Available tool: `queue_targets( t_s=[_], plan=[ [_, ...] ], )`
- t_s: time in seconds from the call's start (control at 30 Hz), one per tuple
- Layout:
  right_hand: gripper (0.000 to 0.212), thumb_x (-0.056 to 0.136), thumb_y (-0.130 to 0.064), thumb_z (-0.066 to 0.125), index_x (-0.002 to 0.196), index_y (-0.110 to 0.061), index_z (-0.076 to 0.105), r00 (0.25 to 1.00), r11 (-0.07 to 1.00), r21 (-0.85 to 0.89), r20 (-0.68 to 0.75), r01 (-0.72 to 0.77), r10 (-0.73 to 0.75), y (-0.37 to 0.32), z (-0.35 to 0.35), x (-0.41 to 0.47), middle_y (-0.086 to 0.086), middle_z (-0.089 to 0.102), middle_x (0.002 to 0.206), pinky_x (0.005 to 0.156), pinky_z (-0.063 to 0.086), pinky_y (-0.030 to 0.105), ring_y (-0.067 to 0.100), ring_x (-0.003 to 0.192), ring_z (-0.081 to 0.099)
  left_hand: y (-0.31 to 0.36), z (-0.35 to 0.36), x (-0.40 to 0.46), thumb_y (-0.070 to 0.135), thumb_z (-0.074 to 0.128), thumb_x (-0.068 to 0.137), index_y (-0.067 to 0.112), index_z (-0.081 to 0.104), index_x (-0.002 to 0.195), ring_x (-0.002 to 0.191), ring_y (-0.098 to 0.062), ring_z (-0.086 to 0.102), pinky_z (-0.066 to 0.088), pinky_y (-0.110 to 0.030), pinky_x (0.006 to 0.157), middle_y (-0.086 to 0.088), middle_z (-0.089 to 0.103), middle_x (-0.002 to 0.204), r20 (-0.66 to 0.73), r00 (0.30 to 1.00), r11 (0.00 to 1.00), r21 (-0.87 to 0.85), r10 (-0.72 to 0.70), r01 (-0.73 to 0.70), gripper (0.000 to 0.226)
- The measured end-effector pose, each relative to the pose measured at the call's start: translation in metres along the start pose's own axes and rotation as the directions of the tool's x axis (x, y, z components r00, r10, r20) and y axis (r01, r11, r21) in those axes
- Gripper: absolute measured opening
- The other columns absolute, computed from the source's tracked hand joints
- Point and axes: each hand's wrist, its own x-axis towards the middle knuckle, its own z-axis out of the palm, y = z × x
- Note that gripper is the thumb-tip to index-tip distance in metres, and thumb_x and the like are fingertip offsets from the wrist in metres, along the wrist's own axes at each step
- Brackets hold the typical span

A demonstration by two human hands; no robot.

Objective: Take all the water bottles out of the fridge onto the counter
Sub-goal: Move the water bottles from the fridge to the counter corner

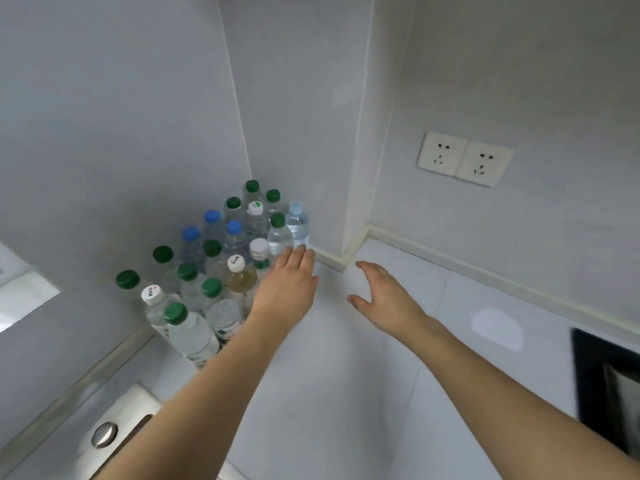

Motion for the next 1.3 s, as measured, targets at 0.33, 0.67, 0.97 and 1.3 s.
queue_targets(
  t_s=[0.33, 0.67, 0.97, 1.3],
  plan=[
    [0.067, 0.096, -0.035, 0.055, 0.152, -0.016, 0.023, 0.947, 0.957, 0.041, -0.136, -0.289, 0.291, 0.122, -0.067, -0.105, 0.000, 0.024, 0.157, 0.115, 0.027, 0.030, 0.018, 0.142, 0.029, 0.157, 0.019, 0.033, 0.033, 0.029, 0.106, 0.008, 0.013, 0.154, 0.148, -0.025, 0.011, 0.011, -0.032, 0.120, -0.008, 0.015, 0.161, 0.110, 0.961, 0.967, -0.020, 0.254, -0.253, 0.056],
    [0.063, 0.092, -0.027, 0.061, 0.145, -0.008, 0.034, 0.817, 0.875, 0.161, -0.314, -0.456, 0.483, 0.218, -0.140, -0.285, 0.008, 0.040, 0.147, 0.110, 0.031, 0.029, 0.021, 0.136, 0.036, 0.367, 0.002, -0.009, 0.032, 0.033, 0.105, 0.010, 0.017, 0.153, 0.147, -0.023, 0.016, 0.013, -0.031, 0.119, -0.005, 0.020, 0.160, 0.052, 0.847, 0.849, -0.053, 0.528, -0.526, 0.055],
    [0.062, 0.091, -0.027, 0.062, 0.145, -0.013, 0.036, 0.645, 0.777, 0.263, -0.441, -0.572, 0.624, 0.271, -0.182, -0.468, 0.005, 0.039, 0.149, 0.108, 0.035, 0.030, 0.020, 0.133, 0.042, 0.544, -0.014, -0.104, 0.028, 0.040, 0.103, 0.007, 0.030, 0.148, 0.141, -0.027, 0.028, 0.019, -0.032, 0.118, -0.010, 0.032, 0.155, -0.012, 0.662, 0.661, -0.053, 0.749, -0.749, 0.050],
    [0.062, 0.093, -0.028, 0.060, 0.147, -0.013, 0.033, 0.397, 0.634, 0.328, -0.559, -0.700, 0.728, 0.308, -0.210, -0.687, 0.005, 0.038, 0.150, 0.109, 0.033, 0.032, 0.021, 0.136, 0.038, 0.716, -0.025, -0.231, 0.029, 0.037, 0.104, 0.009, 0.025, 0.150, 0.143, -0.025, 0.028, 0.019, -0.032, 0.119, -0.009, 0.031, 0.155, -0.090, 0.408, 0.407, -0.031, 0.909, -0.913, 0.051]
  ],
)
